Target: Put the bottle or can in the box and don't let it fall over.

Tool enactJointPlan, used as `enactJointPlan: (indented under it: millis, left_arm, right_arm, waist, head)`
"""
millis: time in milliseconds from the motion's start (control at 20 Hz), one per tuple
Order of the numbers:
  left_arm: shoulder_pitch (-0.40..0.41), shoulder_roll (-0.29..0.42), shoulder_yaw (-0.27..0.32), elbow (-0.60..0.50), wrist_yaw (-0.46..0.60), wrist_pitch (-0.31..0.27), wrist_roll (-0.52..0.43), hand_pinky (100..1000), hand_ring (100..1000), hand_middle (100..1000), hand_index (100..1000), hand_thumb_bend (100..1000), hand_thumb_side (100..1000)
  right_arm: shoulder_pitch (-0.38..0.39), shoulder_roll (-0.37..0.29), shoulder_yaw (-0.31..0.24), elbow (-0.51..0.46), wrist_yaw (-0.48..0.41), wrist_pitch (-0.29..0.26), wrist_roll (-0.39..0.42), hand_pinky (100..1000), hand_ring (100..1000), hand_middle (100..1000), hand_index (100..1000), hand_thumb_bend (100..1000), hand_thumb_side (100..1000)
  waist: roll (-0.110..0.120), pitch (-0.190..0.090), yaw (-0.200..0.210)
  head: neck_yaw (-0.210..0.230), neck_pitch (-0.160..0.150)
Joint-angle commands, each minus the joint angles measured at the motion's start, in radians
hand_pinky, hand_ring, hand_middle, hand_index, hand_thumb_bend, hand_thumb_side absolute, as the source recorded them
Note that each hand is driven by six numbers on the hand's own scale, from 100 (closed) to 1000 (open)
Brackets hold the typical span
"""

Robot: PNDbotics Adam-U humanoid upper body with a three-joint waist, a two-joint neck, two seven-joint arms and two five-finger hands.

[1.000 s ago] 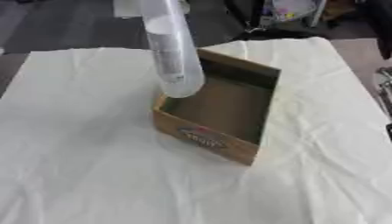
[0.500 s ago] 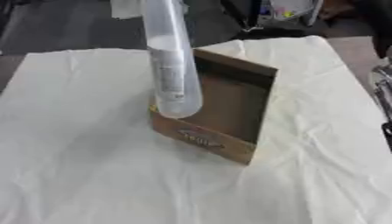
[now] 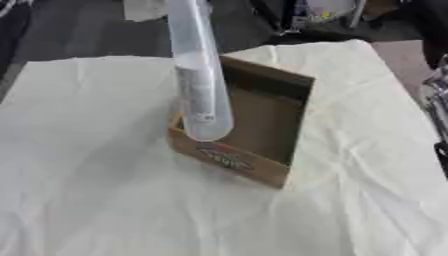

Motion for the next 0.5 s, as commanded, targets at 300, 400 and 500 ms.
enactJointPlan:
  millis: [300,400,500]
  left_arm:
    - [-0.014,0.011,0.036,0.029,-0.021,-0.027,0.032,576,302,373,428,100,379]
    - [-0.017,0.008,0.044,0.037,-0.023,-0.033,0.041,576,301,372,427,100,378]
    - [-0.018,0.008,0.052,0.046,-0.029,-0.042,0.050,576,302,371,426,100,363]
  right_arm:
    - [-0.020,-0.011,-0.002,-0.012,-0.005,-0.001,0.003,907,747,719,753,100,468]
    - [-0.024,-0.010,-0.001,-0.012,-0.004,-0.001,0.005,907,747,719,753,100,469]
    - [-0.029,-0.009,0.002,-0.012,-0.004,-0.002,0.007,907,747,719,753,100,471]
  waist:
    - [-0.004,-0.001,-0.008]
    - [-0.005,0.004,-0.010]
    - [-0.005,0.009,-0.013]
  head:
    - [-0.001,-0.030]
    - [0.002,-0.036]
    - [0.006,-0.041]
